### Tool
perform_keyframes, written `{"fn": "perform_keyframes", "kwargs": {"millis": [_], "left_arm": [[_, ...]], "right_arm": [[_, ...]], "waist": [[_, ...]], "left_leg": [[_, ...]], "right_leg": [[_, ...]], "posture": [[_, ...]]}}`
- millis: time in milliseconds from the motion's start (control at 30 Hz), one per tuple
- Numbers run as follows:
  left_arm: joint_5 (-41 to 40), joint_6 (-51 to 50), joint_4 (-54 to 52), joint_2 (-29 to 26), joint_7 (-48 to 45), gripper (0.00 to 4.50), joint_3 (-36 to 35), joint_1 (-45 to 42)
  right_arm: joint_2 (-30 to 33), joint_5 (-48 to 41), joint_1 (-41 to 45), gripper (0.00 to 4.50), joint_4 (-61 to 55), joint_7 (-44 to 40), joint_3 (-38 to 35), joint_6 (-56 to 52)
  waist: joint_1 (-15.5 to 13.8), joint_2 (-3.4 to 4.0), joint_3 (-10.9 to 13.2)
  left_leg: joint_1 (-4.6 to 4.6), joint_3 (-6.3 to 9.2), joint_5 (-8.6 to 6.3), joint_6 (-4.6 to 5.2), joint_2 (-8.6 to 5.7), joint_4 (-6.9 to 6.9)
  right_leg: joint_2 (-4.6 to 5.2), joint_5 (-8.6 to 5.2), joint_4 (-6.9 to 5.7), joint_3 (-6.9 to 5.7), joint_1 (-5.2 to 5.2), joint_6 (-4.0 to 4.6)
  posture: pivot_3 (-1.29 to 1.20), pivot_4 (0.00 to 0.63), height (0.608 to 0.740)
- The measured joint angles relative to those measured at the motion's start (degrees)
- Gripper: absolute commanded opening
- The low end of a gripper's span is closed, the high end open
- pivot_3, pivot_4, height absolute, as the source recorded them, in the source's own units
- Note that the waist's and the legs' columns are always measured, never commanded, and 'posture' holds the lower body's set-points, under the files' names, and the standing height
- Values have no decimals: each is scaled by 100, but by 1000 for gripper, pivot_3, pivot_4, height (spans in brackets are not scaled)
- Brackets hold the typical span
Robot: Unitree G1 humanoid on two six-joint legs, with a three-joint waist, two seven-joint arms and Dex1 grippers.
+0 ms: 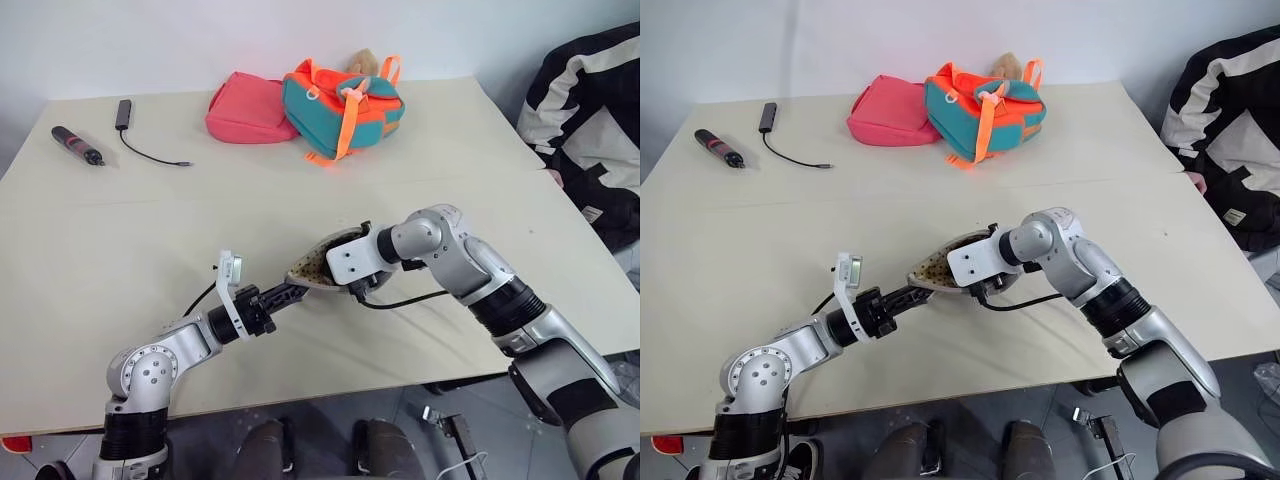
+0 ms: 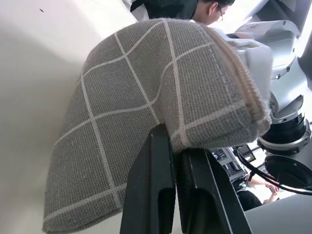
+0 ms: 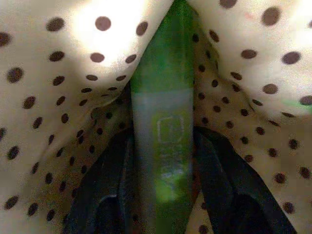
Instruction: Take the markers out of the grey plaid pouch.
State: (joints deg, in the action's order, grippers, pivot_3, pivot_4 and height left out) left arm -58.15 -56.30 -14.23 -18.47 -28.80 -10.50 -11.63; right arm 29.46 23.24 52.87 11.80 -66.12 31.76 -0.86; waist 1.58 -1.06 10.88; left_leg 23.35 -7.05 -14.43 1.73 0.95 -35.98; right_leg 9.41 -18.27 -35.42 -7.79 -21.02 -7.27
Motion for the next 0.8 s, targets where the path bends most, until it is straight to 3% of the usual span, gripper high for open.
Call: {"fn": "perform_keyframes", "kwargs": {"millis": [67,367,800], "left_arm": [[0,0,0,0,-1,0,1,0],[1,40,-13,8,21,0,-8,1],[819,995,146,-55,-87,0,35,-165]], "right_arm": [[0,37,0,1100,26,3,18,79],[31,-124,-18,1105,15,-77,-98,115],[264,-2371,-287,1105,-1408,-791,-1542,-1585]], "waist": [[2,0,0],[-2,0,0],[-18,0,0]], "left_leg": [[0,0,0,0,0,1],[0,0,-1,-1,1,1],[6,5,-10,0,3,5]], "right_leg": [[0,0,1,0,0,0],[1,0,1,2,0,0],[3,0,19,0,1,0]], "posture": [[0,150,740],[0,150,740],[0,150,740]]}}
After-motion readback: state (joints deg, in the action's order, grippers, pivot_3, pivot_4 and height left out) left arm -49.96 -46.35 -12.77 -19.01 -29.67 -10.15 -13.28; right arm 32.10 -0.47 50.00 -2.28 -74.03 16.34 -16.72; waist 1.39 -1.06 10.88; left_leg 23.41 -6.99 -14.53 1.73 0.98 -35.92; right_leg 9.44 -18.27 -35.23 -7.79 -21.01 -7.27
